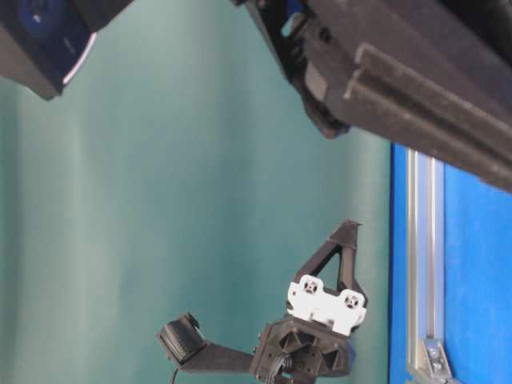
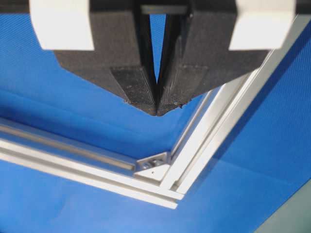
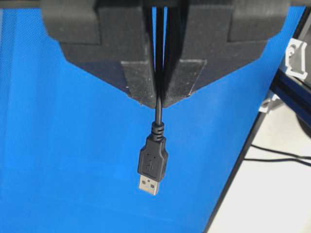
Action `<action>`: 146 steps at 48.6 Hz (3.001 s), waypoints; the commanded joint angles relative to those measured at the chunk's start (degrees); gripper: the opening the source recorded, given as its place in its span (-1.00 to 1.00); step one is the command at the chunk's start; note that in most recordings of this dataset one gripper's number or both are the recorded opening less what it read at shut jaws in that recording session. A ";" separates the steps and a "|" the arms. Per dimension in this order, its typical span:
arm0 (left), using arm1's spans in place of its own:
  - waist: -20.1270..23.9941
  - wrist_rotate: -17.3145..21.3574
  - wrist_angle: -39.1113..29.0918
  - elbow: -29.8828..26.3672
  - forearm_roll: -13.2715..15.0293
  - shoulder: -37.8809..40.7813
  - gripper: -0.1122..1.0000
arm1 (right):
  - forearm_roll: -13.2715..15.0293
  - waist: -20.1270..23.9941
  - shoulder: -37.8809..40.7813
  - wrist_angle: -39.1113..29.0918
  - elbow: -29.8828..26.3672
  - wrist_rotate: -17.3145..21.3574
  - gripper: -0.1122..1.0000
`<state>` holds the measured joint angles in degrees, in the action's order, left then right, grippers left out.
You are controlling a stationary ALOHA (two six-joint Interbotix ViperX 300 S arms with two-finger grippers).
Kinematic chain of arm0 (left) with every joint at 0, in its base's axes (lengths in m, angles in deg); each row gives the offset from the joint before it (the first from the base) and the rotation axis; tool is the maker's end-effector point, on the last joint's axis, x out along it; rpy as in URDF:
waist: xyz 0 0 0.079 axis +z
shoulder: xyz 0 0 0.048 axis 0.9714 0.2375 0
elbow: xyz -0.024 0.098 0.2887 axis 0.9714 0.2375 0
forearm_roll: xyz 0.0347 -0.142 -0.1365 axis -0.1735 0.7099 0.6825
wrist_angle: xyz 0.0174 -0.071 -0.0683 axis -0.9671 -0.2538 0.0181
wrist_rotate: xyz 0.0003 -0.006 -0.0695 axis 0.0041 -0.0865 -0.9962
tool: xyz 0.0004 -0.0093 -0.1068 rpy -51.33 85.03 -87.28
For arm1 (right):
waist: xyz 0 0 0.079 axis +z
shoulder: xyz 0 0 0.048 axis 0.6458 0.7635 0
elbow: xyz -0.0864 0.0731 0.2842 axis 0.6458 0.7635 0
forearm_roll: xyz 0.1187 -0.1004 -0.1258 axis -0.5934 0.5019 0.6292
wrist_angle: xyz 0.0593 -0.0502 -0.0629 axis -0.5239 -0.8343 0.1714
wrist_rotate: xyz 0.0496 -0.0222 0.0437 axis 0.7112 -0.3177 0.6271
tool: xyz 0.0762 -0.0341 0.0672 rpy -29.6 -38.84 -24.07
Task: Insert the wire through the string loop located on the right side.
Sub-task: 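Lift the cable with the right gripper and move it rightward, then push the USB plug leftward through the white zip-tie loop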
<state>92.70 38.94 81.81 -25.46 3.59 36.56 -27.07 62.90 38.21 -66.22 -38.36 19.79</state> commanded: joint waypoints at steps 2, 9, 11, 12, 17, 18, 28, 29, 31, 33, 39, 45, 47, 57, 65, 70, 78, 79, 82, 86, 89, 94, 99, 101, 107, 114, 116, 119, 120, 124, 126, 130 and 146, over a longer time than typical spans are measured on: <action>0.09 -0.09 0.26 -0.35 -0.18 -1.76 -0.79 | 0.09 0.18 -1.93 0.26 -0.26 -0.09 -0.85; 0.18 -0.09 0.26 -0.44 -0.18 -1.76 -0.79 | 0.00 0.70 -3.60 0.53 1.93 0.00 -0.85; 0.09 -0.09 0.26 -0.44 -0.18 -1.76 -0.79 | 0.00 0.88 -4.31 0.53 2.90 0.00 -0.85; 0.18 -0.09 0.26 -0.53 -0.18 -1.76 -0.79 | -0.09 0.97 -4.66 0.53 3.25 0.00 -0.85; 0.18 -0.09 0.26 -0.53 -0.18 -1.76 -0.79 | -0.18 1.23 -7.12 0.53 6.33 0.18 -0.85; 0.18 -0.18 0.26 -0.53 -0.18 -1.76 -0.79 | -0.18 1.32 -7.56 0.53 7.03 0.26 -0.85; 0.09 -0.18 0.26 -0.53 -0.18 -1.76 -0.79 | -0.26 2.29 -13.27 0.26 13.80 0.35 -0.85; 0.18 -0.26 0.18 -0.44 -0.18 -1.76 -0.79 | -0.26 2.37 -13.97 0.35 14.59 0.35 -0.85; 0.18 -0.53 0.26 -0.35 -0.18 -1.76 -0.79 | -0.26 2.64 -15.21 0.35 16.08 0.35 -0.85; 0.09 -0.70 0.18 -0.26 -0.18 -1.85 -0.79 | -0.35 2.72 -16.44 0.35 17.49 0.35 -0.85; 0.18 -1.23 0.09 -0.26 -0.18 -1.85 -0.79 | -0.62 3.16 -20.57 -0.35 21.62 0.35 -0.85; 0.18 -1.58 0.00 -0.35 -0.18 -1.85 -0.79 | -0.62 3.43 -24.08 -2.02 24.79 0.35 -0.85; 0.18 -1.76 0.00 -0.35 -0.18 -1.85 -0.79 | -0.62 3.43 -25.14 -2.72 25.84 0.35 -0.85; 0.18 -1.76 0.00 -0.44 -0.18 -1.85 -0.79 | -0.62 3.43 -29.53 -6.77 29.71 0.35 -0.85; 0.18 -1.76 0.09 -0.53 -0.18 -1.85 -0.79 | -0.62 3.43 -31.90 -7.29 31.20 0.35 -0.85; 0.18 -1.76 0.00 -0.53 -0.18 -1.85 -0.79 | -0.53 3.43 -32.43 -7.29 31.73 0.26 -0.85; 0.09 -1.76 0.00 -0.53 -0.18 -1.85 -0.79 | -0.53 3.43 -32.52 -7.82 32.08 0.26 -0.85; 0.18 -1.76 0.00 -0.53 -0.18 -1.85 -0.79 | -0.53 3.43 -32.52 -7.82 32.17 0.26 -0.85; 0.18 -1.76 0.00 -0.53 -0.18 -1.85 -0.79 | -0.53 3.43 -32.52 -7.73 32.26 0.26 -0.85; 0.09 -1.76 0.00 -0.53 -0.18 -1.85 -0.79 | -0.53 3.43 -32.52 -7.56 32.26 0.26 -0.85; 0.18 -1.76 0.09 -0.44 -0.18 -1.85 -0.79 | -0.44 3.43 -32.52 -7.56 32.26 0.18 -0.85; 0.18 -1.76 0.00 -0.35 -0.18 -1.93 -0.79 | -0.26 3.43 -32.52 -7.56 32.43 -0.09 -0.85; 0.18 -1.76 0.09 -0.35 -0.18 -1.93 -0.79 | 0.35 2.64 -32.70 -7.47 32.87 -0.18 -0.85; 0.18 -1.76 0.09 -0.44 -0.18 -1.85 -0.79 | 0.35 2.11 -32.96 -7.38 33.22 -0.18 -0.85; 0.09 -1.76 0.09 -0.44 -0.18 -1.85 -0.79 | 0.62 -0.26 -33.84 -6.86 34.54 -0.26 -0.85; 0.18 -1.76 0.00 -0.35 -0.18 -1.93 -0.79 | 1.05 -3.87 -35.07 -6.24 36.30 -0.44 -0.85; 0.18 -1.85 0.00 -0.35 -0.18 -1.85 -0.79 | 1.23 -4.92 -35.24 -6.24 36.65 -0.44 -0.85; 0.09 -1.85 0.09 -0.26 -0.18 -1.93 -0.79 | 1.76 -6.68 -35.60 -6.15 37.18 -0.44 -0.85; 0.18 -1.76 0.09 -0.26 -0.18 -1.85 -0.79 | 1.93 -7.21 -35.60 -6.06 37.35 -0.44 -0.85; 0.18 -1.76 0.00 -0.26 -0.09 -1.93 -0.79 | 2.72 -9.40 -35.68 -5.89 37.88 -0.44 -0.85; 0.09 -1.76 0.00 -0.26 -0.18 -1.93 -0.79 | 3.08 -10.11 -35.68 -5.71 38.06 -0.44 -0.85; 0.18 -1.85 0.09 -0.26 -0.18 -1.93 -0.79 | 3.60 -10.72 -35.68 -5.54 38.32 -0.44 -0.85; 0.00 -1.85 0.00 -0.35 -0.18 -1.93 -0.79 | 3.78 -10.99 -35.68 -5.62 38.32 -0.44 -0.85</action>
<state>92.70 37.19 81.55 -25.29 3.59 36.56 -23.38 52.09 2.79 -72.37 0.49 19.43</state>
